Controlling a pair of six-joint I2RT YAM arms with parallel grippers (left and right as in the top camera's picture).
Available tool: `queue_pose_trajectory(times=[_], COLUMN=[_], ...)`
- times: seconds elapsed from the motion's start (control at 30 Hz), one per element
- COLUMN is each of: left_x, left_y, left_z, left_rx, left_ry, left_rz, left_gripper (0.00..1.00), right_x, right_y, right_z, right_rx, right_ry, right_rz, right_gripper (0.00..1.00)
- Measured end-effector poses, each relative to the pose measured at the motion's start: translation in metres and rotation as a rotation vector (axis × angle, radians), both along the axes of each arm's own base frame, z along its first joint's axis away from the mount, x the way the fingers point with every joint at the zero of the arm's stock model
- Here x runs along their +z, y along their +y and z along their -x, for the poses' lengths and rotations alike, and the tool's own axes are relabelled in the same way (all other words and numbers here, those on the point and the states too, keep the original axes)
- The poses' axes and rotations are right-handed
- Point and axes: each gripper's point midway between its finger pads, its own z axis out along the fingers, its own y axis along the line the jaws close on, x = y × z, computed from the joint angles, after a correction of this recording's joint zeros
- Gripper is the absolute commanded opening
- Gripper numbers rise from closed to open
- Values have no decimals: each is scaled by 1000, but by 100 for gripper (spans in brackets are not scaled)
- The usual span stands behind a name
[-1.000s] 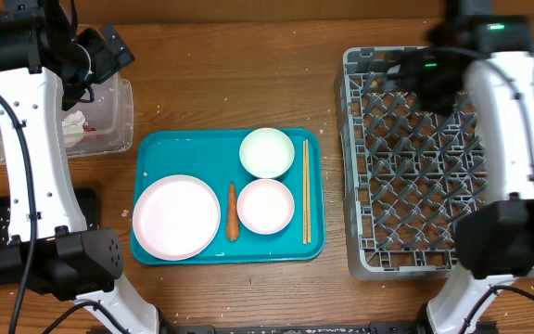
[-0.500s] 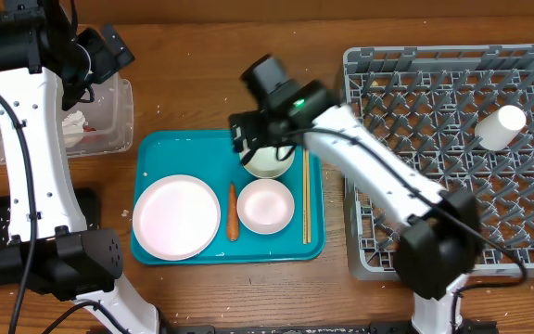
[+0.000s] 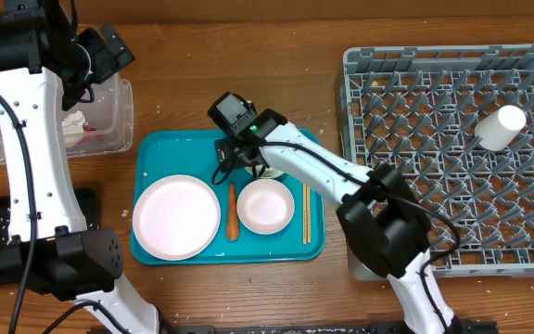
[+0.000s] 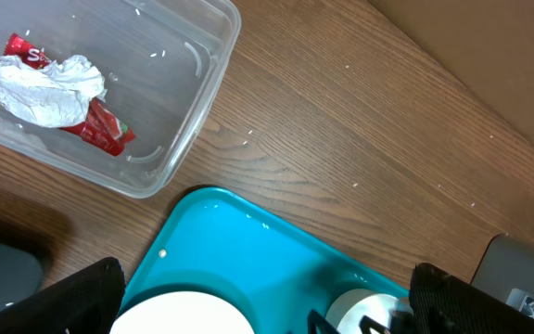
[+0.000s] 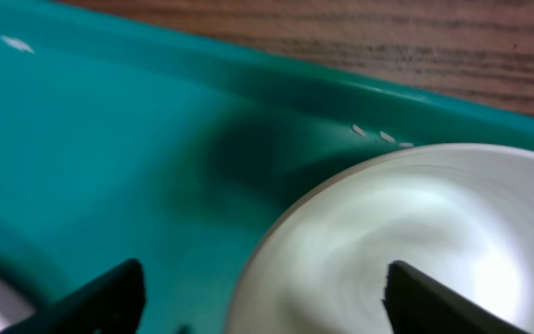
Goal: Sort waste into correct bins and load items into the dishwasher
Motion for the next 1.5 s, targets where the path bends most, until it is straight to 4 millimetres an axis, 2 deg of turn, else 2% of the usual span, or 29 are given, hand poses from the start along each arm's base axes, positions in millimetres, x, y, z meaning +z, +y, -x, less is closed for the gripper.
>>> queue_pose_trajectory(times=[0.13,0.2,0.37,0.43,0.47,0.63,0.7,0.87,1.0,1.1,1.2,1.3,1.33,1.43,1.5], left_x=[0,0,0,0,0,0,0,0,0,0,0,0,0,0,0], left_y=[0,0,0,0,0,0,0,0,0,0,0,0,0,0,0], left_z=[0,0,0,0,0,0,0,0,0,0,0,0,0,0,0], left_rx=[0,0,0,0,0,0,0,0,0,0,0,0,0,0,0], left_ry=[0,0,0,0,0,0,0,0,0,0,0,0,0,0,0], left_rz=[0,0,0,0,0,0,0,0,0,0,0,0,0,0,0], left_gripper=[100,100,100,100,100,100,100,100,100,100,100,100,100,100,100], right_x=[-17,-16,-15,-9,-5,22,32,66,115,158,189,205,206,211,212], right_y=[-7,-8,-13,-13,-12,-7,-9,-28,-75,-131,-185,-237,-249,-272,-280], right_z=[2,0,5,5,5,-1,-1,-5,-32,-57,-75,-86,-89,-100,-105], right_rx=[6,6,13,17,16,11,10,-25,-135,-251,-327,-393,-401,-385,-358], right_ry=[14,6,21,24,24,11,16,28,-24,-74,-104,-108,-106,-115,-119], right_rz=[45,56,89,94,93,84,88,93,41,-33,-118,-194,-220,-328,-406], right_gripper=[61,54,28,14,11,8,4,4,4,4,4,4,4,4,4])
